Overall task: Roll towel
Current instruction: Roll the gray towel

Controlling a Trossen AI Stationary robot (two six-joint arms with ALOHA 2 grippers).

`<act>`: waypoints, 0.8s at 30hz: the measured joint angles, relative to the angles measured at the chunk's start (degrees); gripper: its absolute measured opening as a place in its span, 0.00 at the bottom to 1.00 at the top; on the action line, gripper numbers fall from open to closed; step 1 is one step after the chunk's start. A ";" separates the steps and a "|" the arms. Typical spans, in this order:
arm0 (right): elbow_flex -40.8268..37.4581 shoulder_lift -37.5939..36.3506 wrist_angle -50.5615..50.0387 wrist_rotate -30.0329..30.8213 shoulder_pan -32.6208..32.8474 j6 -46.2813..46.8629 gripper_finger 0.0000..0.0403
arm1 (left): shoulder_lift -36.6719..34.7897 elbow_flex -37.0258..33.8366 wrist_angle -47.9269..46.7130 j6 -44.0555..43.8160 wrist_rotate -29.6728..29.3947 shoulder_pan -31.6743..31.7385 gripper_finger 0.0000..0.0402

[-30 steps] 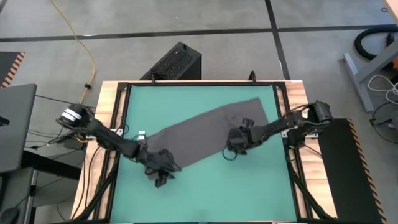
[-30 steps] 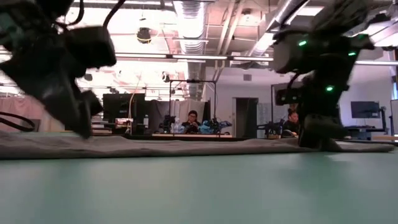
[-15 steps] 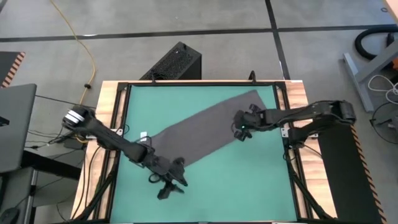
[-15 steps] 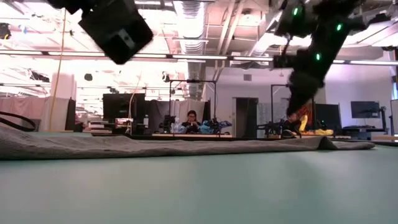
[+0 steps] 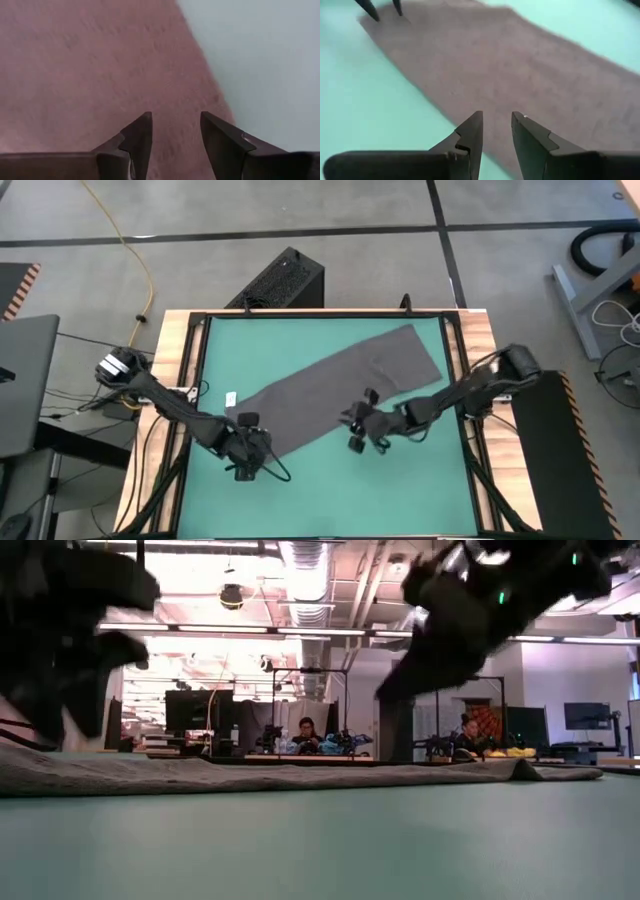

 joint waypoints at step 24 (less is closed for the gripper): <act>0.28 -16.47 -25.52 -9.76 0.13 7.39 0.32 | 7.39 8.44 32.25 16.56 13.81 0.79 0.39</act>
